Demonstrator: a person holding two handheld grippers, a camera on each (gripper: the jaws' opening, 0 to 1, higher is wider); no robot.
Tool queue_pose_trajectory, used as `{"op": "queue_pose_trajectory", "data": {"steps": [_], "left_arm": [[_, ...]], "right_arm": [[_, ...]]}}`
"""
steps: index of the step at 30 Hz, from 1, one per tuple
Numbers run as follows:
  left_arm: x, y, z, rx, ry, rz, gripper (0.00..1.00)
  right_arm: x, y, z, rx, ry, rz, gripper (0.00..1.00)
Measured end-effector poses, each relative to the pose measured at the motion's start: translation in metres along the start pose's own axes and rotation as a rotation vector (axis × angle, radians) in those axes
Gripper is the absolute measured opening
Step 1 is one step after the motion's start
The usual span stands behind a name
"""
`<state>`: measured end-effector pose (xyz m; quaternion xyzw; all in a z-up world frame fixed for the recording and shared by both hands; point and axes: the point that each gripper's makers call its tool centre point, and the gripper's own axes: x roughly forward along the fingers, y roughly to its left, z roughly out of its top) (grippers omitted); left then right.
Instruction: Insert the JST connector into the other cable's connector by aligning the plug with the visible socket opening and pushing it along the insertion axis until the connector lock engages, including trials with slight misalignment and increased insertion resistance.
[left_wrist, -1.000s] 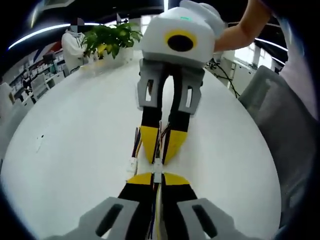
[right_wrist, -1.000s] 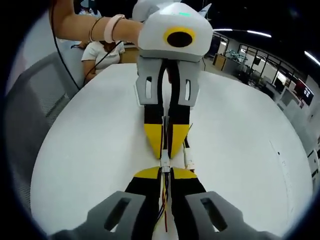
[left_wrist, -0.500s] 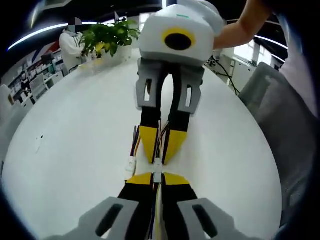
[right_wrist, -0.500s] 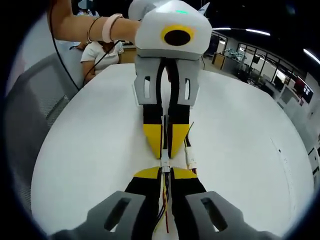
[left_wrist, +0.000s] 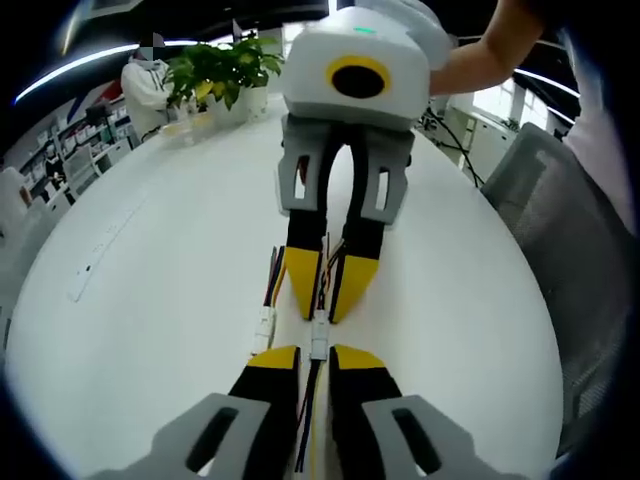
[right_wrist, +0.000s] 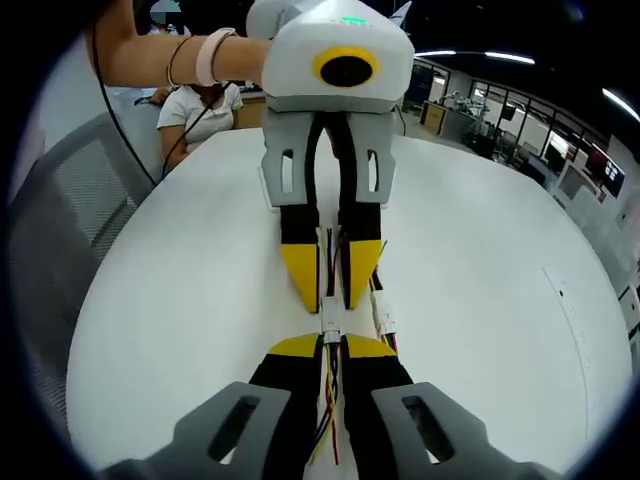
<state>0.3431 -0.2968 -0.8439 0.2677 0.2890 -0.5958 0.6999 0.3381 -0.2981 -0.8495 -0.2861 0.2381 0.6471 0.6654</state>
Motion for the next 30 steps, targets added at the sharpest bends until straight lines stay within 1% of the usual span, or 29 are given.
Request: {"op": "queue_pose_trajectory", "data": {"steps": [4, 6, 10, 12, 15, 17, 19, 20, 22, 25, 30], "left_arm": [[-0.001, 0.001, -0.001, -0.008, -0.004, 0.015, 0.06], [-0.001, 0.004, -0.002, -0.013, -0.011, 0.039, 0.08], [-0.003, -0.002, -0.004, -0.041, -0.025, 0.036, 0.1], [-0.005, 0.002, -0.004, -0.029, -0.032, 0.074, 0.12], [-0.009, -0.001, -0.003, -0.047, -0.056, 0.083, 0.12], [-0.009, -0.002, -0.004, -0.056, -0.053, 0.096, 0.12], [-0.01, -0.003, -0.006, -0.069, -0.056, 0.106, 0.13], [-0.011, -0.005, -0.005, -0.087, -0.07, 0.11, 0.14], [-0.014, -0.007, -0.004, -0.093, -0.078, 0.122, 0.14], [-0.017, -0.011, -0.002, -0.097, -0.08, 0.127, 0.16], [-0.025, -0.015, 0.004, -0.103, -0.093, 0.15, 0.2]], "right_arm": [[-0.001, 0.0, -0.001, 0.009, 0.006, -0.006, 0.04], [-0.002, 0.0, -0.002, 0.008, 0.009, -0.014, 0.05], [-0.005, 0.0, -0.002, 0.013, 0.005, -0.027, 0.06], [-0.008, 0.001, -0.001, 0.02, 0.001, -0.031, 0.07], [-0.012, -0.001, 0.0, 0.032, -0.007, -0.043, 0.09], [-0.014, -0.001, 0.0, 0.043, -0.011, -0.051, 0.11], [-0.017, 0.0, 0.002, 0.053, -0.02, -0.055, 0.11], [-0.018, 0.001, 0.002, 0.055, -0.022, -0.055, 0.11], [-0.02, 0.003, 0.002, 0.055, -0.021, -0.06, 0.12], [-0.025, 0.005, 0.005, 0.065, -0.032, -0.072, 0.15], [-0.031, 0.008, 0.009, 0.079, -0.045, -0.091, 0.2]]}}
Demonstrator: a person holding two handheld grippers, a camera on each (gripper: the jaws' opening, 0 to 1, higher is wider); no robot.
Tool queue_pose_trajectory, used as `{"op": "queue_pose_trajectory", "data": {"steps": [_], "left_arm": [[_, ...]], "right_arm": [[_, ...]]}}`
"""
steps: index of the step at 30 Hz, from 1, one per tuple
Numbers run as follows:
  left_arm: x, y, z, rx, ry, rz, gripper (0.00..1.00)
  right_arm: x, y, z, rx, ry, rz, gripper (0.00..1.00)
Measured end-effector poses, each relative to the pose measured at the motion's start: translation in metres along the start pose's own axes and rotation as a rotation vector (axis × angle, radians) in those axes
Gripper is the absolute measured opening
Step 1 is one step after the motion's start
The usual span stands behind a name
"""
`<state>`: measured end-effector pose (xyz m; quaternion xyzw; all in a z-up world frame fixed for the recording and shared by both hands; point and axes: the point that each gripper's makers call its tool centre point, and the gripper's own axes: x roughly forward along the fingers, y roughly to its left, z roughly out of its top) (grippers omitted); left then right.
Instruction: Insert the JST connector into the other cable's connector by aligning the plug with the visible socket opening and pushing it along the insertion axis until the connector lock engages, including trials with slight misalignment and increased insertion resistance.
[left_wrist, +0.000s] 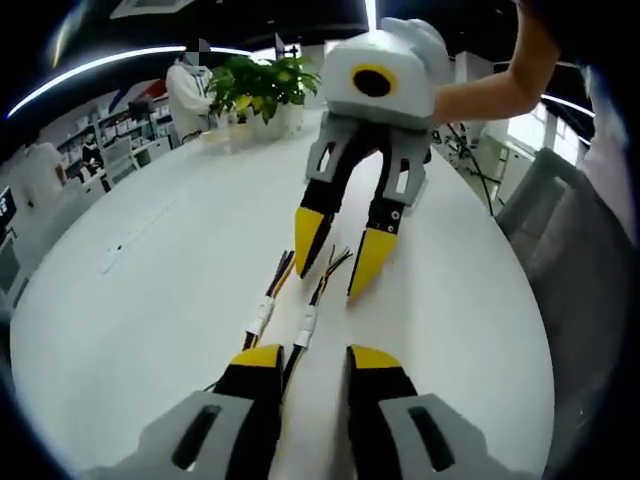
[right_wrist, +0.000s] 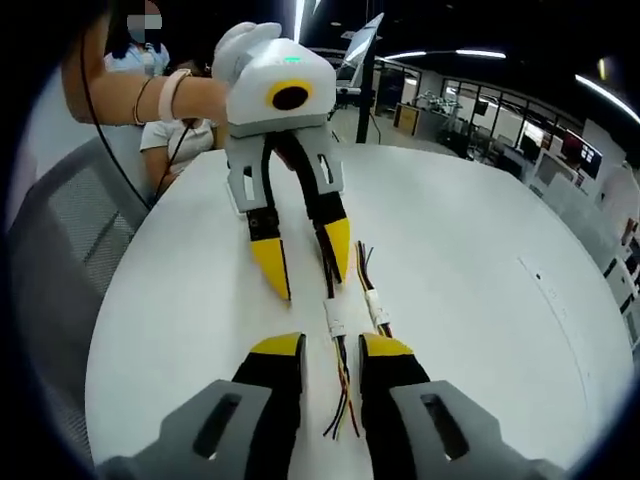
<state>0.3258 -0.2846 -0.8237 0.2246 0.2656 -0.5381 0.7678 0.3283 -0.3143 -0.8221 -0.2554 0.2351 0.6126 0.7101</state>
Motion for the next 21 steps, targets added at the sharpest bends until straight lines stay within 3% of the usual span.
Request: {"op": "queue_pose_trajectory", "data": {"steps": [21], "left_arm": [[-0.026, -0.018, 0.024, 0.016, -0.066, 0.086, 0.34]], "right_arm": [[-0.031, 0.014, 0.024, 0.056, -0.068, -0.091, 0.37]]}}
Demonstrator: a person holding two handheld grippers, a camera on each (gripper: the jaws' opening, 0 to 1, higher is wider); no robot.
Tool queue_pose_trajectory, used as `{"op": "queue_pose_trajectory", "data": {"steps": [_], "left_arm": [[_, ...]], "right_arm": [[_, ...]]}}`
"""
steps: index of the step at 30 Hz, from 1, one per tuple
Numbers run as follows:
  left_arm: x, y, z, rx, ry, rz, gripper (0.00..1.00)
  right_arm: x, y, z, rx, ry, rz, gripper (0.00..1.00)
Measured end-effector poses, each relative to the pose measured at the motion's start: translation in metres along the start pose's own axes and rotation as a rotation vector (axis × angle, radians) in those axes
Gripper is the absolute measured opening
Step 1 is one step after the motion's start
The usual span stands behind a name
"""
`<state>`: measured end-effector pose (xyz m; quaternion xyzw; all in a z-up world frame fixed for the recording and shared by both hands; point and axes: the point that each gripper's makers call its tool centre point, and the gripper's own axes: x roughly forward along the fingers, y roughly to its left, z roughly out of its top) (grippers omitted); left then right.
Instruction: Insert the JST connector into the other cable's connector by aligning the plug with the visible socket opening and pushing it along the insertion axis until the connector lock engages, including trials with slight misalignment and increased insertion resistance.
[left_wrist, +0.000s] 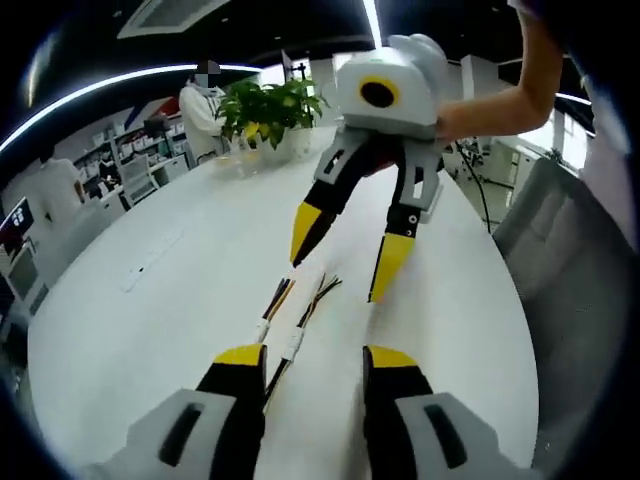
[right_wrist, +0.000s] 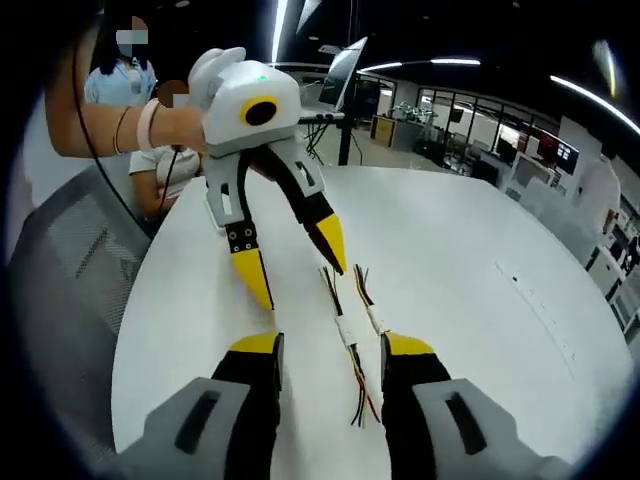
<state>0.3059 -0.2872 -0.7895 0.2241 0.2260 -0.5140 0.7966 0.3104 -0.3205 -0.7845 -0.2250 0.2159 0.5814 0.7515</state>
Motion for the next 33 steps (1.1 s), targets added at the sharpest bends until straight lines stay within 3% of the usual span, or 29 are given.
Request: {"op": "queue_pose_trajectory", "data": {"steps": [7, 15, 20, 22, 25, 33], "left_arm": [[-0.013, -0.003, 0.006, -0.05, -0.011, 0.028, 0.41], [-0.026, -0.007, 0.011, -0.076, -0.038, 0.068, 0.48], [-0.034, -0.014, 0.016, -0.123, -0.071, 0.092, 0.51], [-0.037, -0.014, 0.016, -0.138, -0.078, 0.116, 0.57], [-0.042, -0.015, 0.016, -0.168, -0.088, 0.147, 0.67], [-0.055, -0.023, 0.021, -0.188, -0.108, 0.18, 0.71]], "right_arm": [[-0.013, -0.001, 0.006, 0.018, -0.016, -0.049, 0.48], [-0.028, 0.003, 0.014, 0.012, -0.034, -0.085, 0.53], [-0.038, 0.003, 0.02, 0.015, -0.049, -0.126, 0.62], [-0.042, 0.003, 0.022, 0.019, -0.054, -0.139, 0.67], [-0.048, 0.005, 0.024, 0.027, -0.063, -0.154, 0.67], [-0.062, 0.015, 0.024, 0.057, -0.077, -0.176, 0.72]]}}
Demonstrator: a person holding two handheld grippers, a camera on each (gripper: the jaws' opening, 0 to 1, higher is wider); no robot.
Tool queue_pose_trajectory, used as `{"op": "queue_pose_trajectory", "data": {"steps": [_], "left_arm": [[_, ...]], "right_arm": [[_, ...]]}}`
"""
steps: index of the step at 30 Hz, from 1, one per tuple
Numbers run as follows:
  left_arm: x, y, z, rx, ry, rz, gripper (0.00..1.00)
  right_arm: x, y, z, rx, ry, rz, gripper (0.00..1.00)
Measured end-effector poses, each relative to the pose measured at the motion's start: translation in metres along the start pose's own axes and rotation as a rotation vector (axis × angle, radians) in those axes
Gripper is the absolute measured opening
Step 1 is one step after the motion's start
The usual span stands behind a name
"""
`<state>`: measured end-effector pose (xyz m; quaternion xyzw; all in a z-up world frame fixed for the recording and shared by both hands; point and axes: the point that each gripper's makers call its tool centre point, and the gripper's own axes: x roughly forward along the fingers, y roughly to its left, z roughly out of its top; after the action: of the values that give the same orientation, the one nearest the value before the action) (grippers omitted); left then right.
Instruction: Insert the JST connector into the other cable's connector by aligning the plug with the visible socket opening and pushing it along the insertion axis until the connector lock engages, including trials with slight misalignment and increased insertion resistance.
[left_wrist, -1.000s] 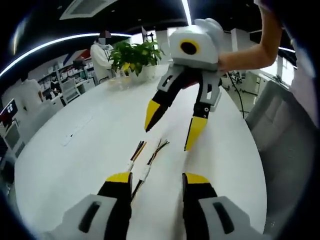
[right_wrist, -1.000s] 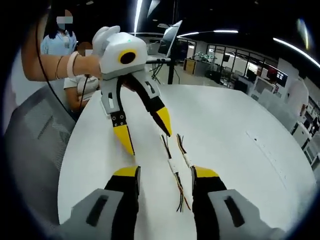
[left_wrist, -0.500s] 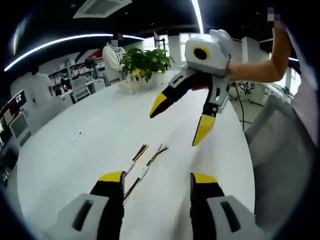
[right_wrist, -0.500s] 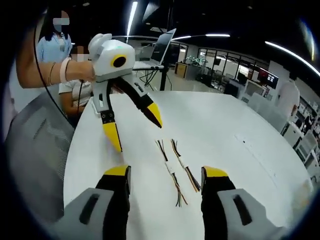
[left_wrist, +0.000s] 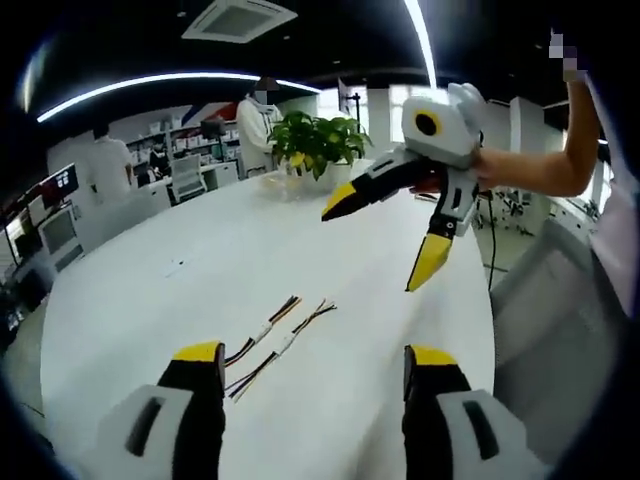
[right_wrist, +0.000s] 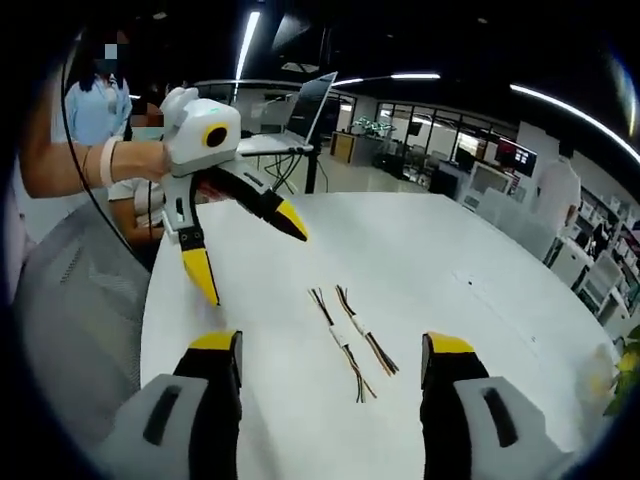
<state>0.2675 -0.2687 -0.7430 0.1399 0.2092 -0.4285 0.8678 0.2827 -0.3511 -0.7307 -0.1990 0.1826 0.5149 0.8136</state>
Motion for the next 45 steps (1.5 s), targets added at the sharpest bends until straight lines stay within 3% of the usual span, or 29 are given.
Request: {"op": "queue_pose_trajectory", "data": {"steps": [4, 9, 15, 22, 25, 45], "left_arm": [[-0.009, 0.003, 0.001, 0.0, 0.0, 0.054, 0.73], [-0.019, -0.001, 0.0, -0.011, -0.002, 0.073, 0.73], [-0.028, -0.003, 0.005, -0.021, -0.029, 0.118, 0.85], [-0.036, -0.014, 0.009, -0.023, -0.048, 0.127, 0.94], [-0.04, -0.015, 0.011, -0.034, -0.057, 0.151, 0.99], [-0.067, -0.029, 0.006, -0.108, -0.097, 0.206, 0.99]], "right_arm": [[-0.009, 0.003, 0.002, 0.022, -0.014, -0.018, 0.78], [-0.02, 0.006, 0.003, 0.053, -0.033, -0.042, 0.83], [-0.031, 0.009, 0.001, 0.08, -0.04, -0.073, 0.92], [-0.04, 0.015, -0.005, 0.114, -0.039, -0.095, 0.99], [-0.044, 0.016, -0.008, 0.124, -0.039, -0.106, 0.99], [-0.064, 0.033, -0.014, 0.185, -0.063, -0.141, 1.0]]}}
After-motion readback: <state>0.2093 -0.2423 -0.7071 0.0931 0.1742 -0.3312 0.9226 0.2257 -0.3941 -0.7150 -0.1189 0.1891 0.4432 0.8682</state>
